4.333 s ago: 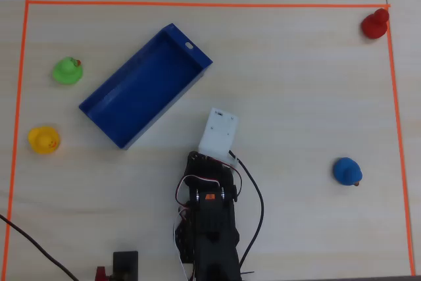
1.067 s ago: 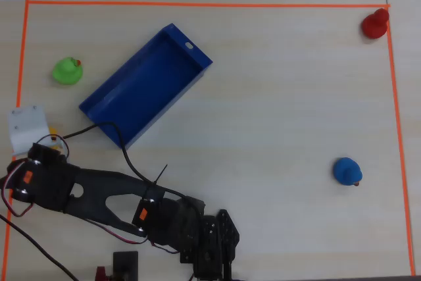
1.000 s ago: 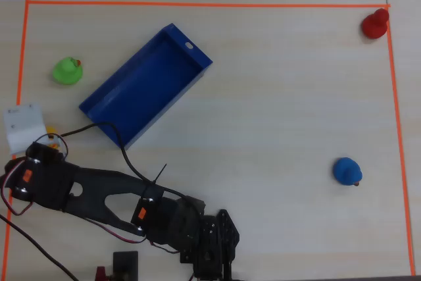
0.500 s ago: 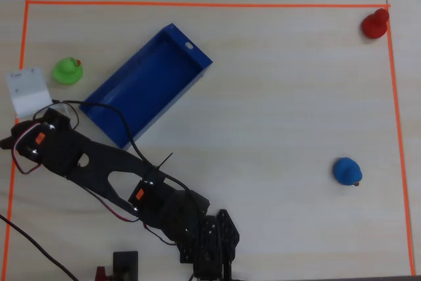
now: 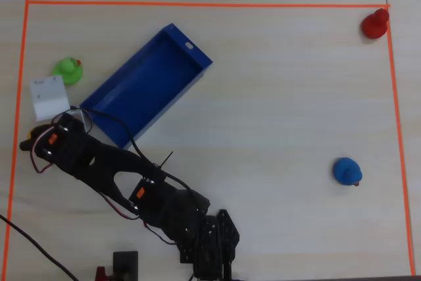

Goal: Grasp yellow duck and put it into box.

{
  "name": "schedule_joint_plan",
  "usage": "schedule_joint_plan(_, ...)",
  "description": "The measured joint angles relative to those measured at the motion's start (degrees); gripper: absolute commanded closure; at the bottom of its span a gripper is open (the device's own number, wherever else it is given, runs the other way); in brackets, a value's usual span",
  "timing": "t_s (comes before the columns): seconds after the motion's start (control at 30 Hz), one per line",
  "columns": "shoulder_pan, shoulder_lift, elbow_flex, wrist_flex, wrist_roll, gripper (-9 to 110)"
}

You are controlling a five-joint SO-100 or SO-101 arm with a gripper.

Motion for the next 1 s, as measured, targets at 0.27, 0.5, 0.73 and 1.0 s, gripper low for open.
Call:
schedule_joint_plan(0.27,0.00,0.00,3.69,-3.16,2.02,62)
schedule_joint_plan(0.5,-0.70,0.00,6.42,-6.86,5.19,63)
schedule_joint_plan(0.73,-1.49,0.26,6.77,-9.67,7.47,84)
schedule_joint_plan(1.0,-2.55,0.88,8.70,-11.78,8.96,101)
